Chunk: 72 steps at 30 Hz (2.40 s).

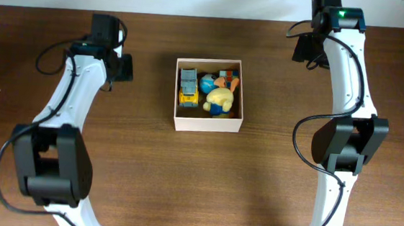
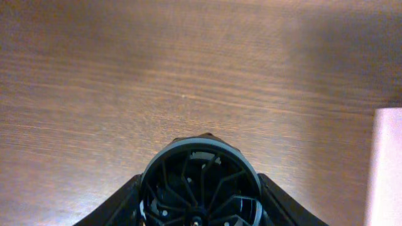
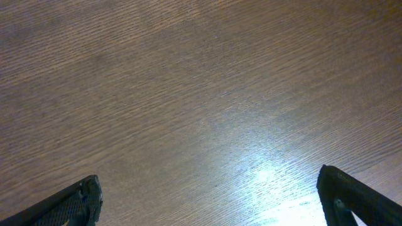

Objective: Pack container
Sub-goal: 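Lift the black puck with the left gripper, then carry the puck right over the pink box, then lower the puck into the box and open the left gripper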

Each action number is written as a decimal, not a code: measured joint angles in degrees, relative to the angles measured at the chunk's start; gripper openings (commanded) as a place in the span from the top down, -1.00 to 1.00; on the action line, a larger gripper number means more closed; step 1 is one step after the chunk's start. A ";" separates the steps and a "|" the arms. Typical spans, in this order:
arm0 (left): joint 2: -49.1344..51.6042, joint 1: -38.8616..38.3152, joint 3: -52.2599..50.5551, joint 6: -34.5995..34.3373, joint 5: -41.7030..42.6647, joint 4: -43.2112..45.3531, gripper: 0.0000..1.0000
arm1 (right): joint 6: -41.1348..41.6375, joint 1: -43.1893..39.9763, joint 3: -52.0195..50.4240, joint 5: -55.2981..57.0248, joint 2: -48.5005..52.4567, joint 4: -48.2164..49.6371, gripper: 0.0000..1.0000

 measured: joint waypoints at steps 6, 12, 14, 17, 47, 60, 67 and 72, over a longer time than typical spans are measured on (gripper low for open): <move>-6.27 -4.90 2.95 3.69 0.57 -2.64 0.73 | 0.02 0.00 0.00 0.00 0.00 0.00 -0.97; -11.04 -12.68 3.28 10.40 4.13 -2.82 0.74 | 0.04 0.00 0.00 0.00 0.00 0.00 -0.98; -11.45 -15.28 3.50 12.04 4.85 -3.37 0.75 | 0.00 0.00 0.00 0.00 0.00 0.00 -0.98; -11.45 -18.40 3.58 14.60 5.70 -6.51 0.78 | 0.04 0.00 0.00 0.00 0.00 0.00 -0.98; 1.51 -22.38 3.56 26.38 9.22 -11.15 0.92 | 0.02 0.00 0.00 0.00 0.00 0.00 -0.98; 3.26 -22.38 3.56 26.60 10.99 -11.61 0.93 | 0.02 0.00 0.00 0.00 0.00 0.00 -0.98; 5.55 -22.53 3.56 26.60 12.63 -11.56 0.95 | 0.04 0.00 0.00 0.00 0.00 0.00 -0.98; 5.62 -22.53 3.56 26.60 12.83 -11.58 0.80 | 0.02 0.00 0.00 0.00 0.00 0.00 -0.98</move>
